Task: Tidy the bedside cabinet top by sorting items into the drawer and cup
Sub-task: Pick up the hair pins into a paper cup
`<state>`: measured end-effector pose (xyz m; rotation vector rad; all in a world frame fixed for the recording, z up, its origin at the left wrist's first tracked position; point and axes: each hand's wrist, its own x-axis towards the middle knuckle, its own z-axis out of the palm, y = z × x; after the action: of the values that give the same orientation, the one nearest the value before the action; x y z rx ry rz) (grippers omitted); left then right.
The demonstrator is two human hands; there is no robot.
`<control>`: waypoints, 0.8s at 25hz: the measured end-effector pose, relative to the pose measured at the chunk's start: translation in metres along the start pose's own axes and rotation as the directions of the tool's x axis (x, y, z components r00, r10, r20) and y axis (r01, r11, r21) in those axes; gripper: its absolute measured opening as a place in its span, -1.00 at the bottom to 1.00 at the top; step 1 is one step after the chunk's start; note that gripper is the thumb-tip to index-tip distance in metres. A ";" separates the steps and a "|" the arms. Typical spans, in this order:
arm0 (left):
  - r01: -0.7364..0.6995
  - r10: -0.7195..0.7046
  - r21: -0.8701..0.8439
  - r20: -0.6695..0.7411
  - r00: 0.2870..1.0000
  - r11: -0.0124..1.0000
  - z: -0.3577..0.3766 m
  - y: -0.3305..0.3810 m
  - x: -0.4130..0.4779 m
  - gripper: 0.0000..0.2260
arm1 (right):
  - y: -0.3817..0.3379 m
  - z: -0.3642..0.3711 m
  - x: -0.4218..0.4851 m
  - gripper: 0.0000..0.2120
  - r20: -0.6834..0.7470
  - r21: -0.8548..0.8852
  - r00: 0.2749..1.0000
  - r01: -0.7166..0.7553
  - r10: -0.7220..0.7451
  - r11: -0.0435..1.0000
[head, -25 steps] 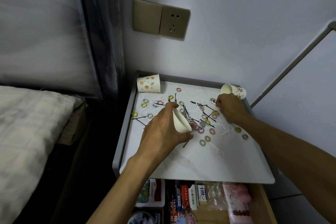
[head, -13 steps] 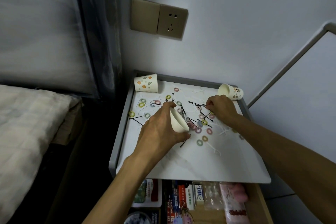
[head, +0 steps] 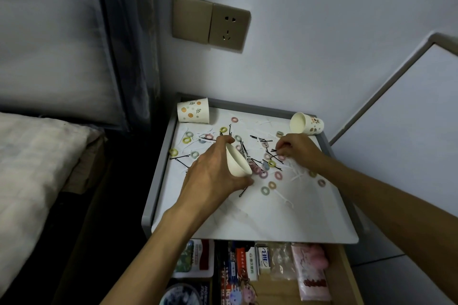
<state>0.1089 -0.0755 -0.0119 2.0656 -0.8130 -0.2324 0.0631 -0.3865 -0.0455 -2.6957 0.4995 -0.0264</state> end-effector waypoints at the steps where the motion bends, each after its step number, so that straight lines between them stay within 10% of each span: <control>1: -0.003 0.003 0.004 0.001 1.000 1.000 0.001 0.000 0.000 -0.26 | 0.000 -0.001 -0.001 -0.93 0.021 0.019 1.000 -0.001 0.001 1.000; 8: -0.001 0.001 0.009 -0.003 1.000 1.000 0.004 0.000 0.000 -0.26 | -0.016 -0.001 0.000 -0.93 0.095 -0.223 0.993 0.091 -0.071 0.971; 14: -0.002 0.002 0.013 0.003 1.000 1.000 0.006 0.001 -0.002 -0.28 | -0.021 0.002 -0.009 -0.92 0.277 -0.714 0.941 0.336 -0.193 0.614; 20: -0.003 0.003 0.006 0.008 1.000 1.000 0.008 0.002 -0.002 -0.29 | -0.005 -0.006 -0.022 -0.97 0.005 -0.282 1.000 -0.025 0.027 0.959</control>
<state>0.1031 -0.0798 -0.0154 2.0703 -0.8228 -0.2364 0.0438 -0.3768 -0.0366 -2.9651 0.5747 0.0688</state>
